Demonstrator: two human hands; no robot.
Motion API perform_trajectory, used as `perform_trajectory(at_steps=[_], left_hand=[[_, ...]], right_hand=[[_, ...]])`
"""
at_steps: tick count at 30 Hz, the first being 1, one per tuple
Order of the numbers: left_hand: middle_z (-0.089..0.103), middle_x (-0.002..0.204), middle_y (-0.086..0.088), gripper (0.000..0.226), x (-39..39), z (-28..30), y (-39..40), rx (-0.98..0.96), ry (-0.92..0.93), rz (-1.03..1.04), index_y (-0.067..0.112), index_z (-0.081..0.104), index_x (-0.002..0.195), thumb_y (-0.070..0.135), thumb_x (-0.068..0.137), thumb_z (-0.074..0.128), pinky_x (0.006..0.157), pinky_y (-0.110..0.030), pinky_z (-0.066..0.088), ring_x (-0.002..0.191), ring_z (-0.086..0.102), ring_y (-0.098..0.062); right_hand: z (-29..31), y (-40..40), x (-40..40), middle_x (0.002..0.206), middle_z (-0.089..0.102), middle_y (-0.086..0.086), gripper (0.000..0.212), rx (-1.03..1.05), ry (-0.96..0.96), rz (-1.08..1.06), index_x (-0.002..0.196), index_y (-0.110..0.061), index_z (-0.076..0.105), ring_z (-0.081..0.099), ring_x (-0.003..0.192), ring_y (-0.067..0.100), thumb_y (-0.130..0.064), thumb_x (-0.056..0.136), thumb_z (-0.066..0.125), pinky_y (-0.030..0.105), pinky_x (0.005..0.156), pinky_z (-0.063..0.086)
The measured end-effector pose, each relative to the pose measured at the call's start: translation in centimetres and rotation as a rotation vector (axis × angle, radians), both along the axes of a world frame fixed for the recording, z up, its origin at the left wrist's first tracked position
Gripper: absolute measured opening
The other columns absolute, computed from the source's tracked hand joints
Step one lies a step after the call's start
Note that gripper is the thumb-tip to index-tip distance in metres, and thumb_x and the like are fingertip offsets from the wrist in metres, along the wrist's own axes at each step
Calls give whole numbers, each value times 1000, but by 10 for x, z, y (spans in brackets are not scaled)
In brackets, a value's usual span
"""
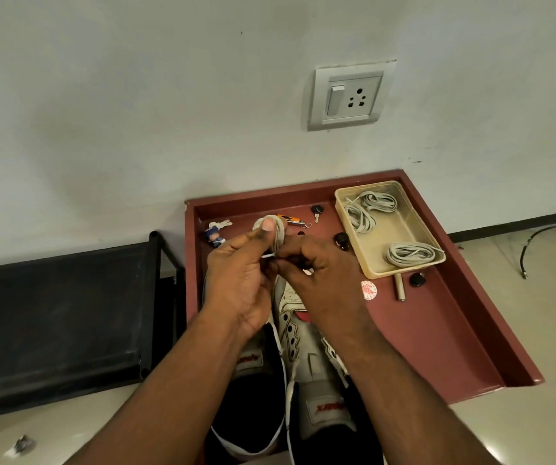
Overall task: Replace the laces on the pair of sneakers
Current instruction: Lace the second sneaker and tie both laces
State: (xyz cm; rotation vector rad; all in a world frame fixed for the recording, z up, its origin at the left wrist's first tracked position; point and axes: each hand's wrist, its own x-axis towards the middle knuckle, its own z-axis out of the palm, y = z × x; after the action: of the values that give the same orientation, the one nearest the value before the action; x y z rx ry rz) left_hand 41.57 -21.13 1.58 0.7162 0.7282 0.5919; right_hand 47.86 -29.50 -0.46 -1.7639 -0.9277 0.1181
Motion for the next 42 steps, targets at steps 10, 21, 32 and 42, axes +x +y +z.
perform_trajectory(at_steps=[10, 21, 32, 42], left_hand=[[69, 83, -15, 19, 14, -2, -23, 159, 103, 6, -3, 69, 95, 5, 98, 53, 73, -28, 56, 78, 66, -19], [69, 70, -4, 28, 79, -8, -44, 462, 556, -215, 14, 70, 65, 5, 91, 62, 69, -31, 52, 67, 61, -17], [58, 69, -18, 24, 99, -9, -46, 205, 469, -40, 6, 56, 70, -5, 74, 77, 49, -29, 49, 56, 56, -22], [65, 68, -8, 15, 108, 12, -76, 1003, 775, -617, 5, 70, 78, 8, 86, 57, 54, -30, 47, 70, 64, -29]], right_hand=[[15, 2, 3, 78, 71, 4, 39, 253, 616, -242, 90, -26, 57, 70, 74, 19, 7, 76, 72, 29, 67, 58], [-10, -15, 36, 65, 62, -3, 11, 98, 487, -585, 75, -8, 62, 53, 56, -2, -2, 81, 70, 13, 53, 45], [-30, -25, 38, 73, 68, 0, 14, -77, 225, -543, 88, -17, 74, 62, 66, 13, -20, 92, 61, 29, 58, 50], [-37, -53, 75, 75, 66, -2, 11, 21, 494, -689, 80, -14, 65, 62, 72, 17, -4, 80, 64, 38, 67, 53]])
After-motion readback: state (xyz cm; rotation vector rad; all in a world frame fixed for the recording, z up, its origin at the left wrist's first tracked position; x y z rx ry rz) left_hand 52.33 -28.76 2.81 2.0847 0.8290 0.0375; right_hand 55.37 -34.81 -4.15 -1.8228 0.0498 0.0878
